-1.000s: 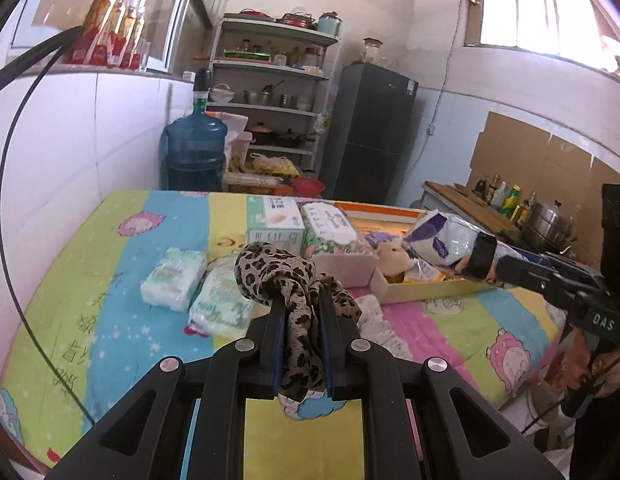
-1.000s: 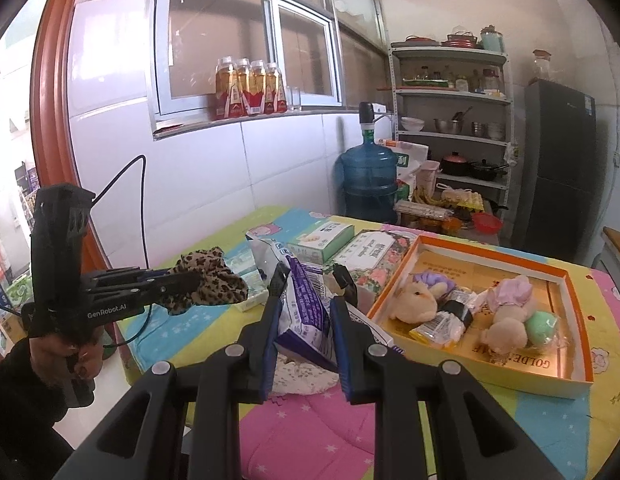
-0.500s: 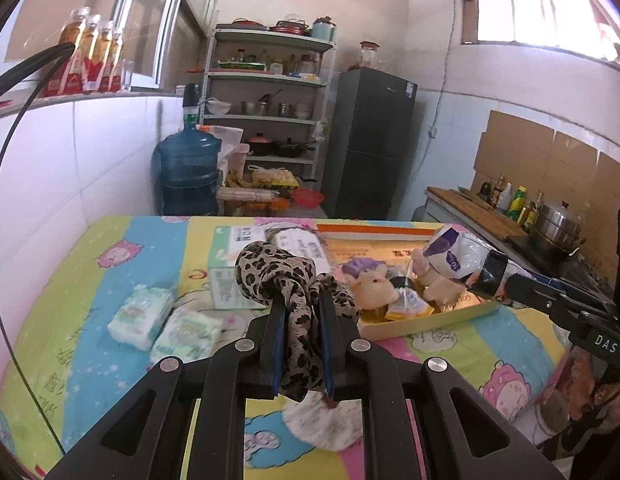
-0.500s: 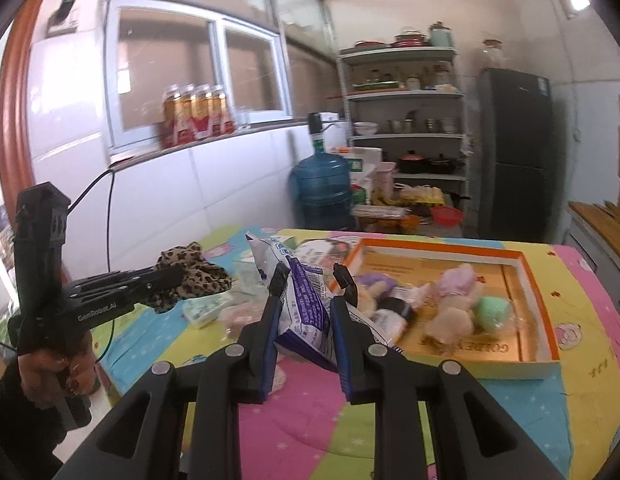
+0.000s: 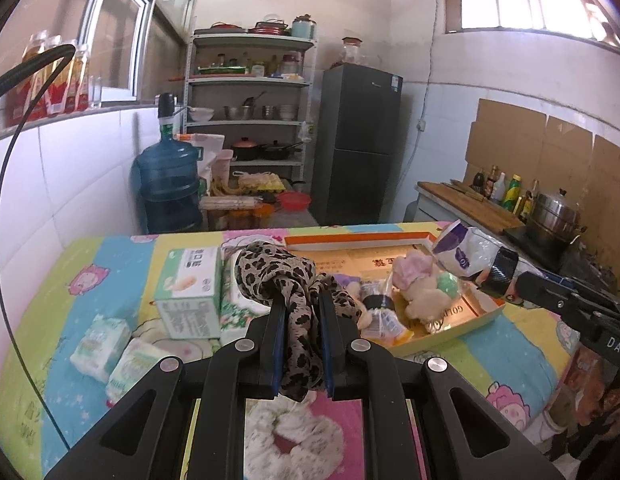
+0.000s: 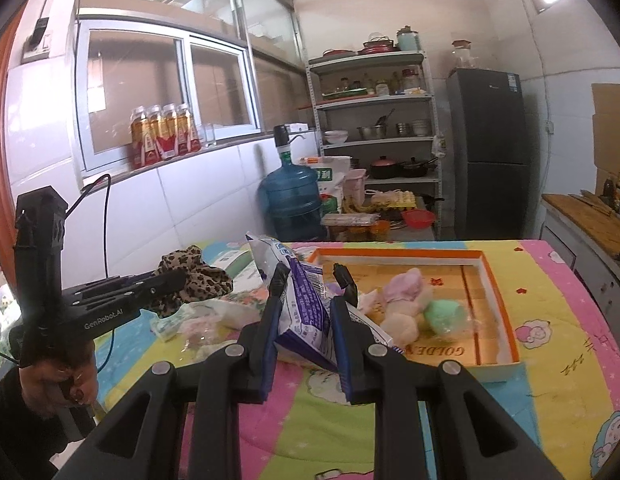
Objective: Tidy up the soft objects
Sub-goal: 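Carry the scrunchie and snack bag with both grippers over the orange box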
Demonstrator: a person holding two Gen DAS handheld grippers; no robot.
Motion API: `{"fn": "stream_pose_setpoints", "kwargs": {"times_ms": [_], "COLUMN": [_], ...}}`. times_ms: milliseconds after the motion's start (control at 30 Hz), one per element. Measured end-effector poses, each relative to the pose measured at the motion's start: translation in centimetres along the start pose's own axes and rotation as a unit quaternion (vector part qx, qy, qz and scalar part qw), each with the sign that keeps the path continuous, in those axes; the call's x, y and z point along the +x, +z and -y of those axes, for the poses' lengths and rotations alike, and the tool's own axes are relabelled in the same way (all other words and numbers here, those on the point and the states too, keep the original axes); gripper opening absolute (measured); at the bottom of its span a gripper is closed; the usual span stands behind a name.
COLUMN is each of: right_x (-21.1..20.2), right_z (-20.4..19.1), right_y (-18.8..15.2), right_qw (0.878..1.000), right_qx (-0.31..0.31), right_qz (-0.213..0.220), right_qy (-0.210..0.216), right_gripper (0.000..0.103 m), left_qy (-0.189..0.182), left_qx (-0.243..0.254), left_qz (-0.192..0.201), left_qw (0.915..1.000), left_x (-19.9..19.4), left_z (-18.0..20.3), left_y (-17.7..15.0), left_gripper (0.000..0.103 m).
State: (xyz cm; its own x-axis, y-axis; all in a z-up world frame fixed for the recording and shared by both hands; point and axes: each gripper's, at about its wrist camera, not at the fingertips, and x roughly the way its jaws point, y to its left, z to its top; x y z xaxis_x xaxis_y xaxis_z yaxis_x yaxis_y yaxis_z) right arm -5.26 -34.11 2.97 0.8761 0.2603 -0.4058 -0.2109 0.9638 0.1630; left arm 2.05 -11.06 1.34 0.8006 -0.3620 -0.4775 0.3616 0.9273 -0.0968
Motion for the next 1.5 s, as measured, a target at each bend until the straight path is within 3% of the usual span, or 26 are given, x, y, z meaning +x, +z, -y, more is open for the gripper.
{"fn": "stream_pose_setpoints", "kwargs": {"times_ms": [600, 867, 1500], "right_x": [1.3, 4.0, 12.7], "right_z": [6.2, 9.2, 14.8], "right_y": [3.4, 5.0, 5.8], "right_qw": [0.999, 0.999, 0.996], "right_qx": [-0.014, -0.022, -0.007], "right_qz": [0.018, -0.001, -0.080], "right_qy": [-0.039, -0.045, -0.050], "right_gripper": [0.025, 0.025, 0.025], "left_qy": [-0.018, -0.043, -0.028], "left_qx": [0.016, -0.020, -0.044], "left_qz": [-0.004, -0.042, -0.124], "left_qw": [0.9997, 0.9980, 0.9909], "left_x": [6.0, 10.6, 22.1], "left_z": [4.5, 5.2, 7.0], "left_y": [4.8, 6.9, 8.1], "left_gripper": [0.015, 0.015, 0.015]}}
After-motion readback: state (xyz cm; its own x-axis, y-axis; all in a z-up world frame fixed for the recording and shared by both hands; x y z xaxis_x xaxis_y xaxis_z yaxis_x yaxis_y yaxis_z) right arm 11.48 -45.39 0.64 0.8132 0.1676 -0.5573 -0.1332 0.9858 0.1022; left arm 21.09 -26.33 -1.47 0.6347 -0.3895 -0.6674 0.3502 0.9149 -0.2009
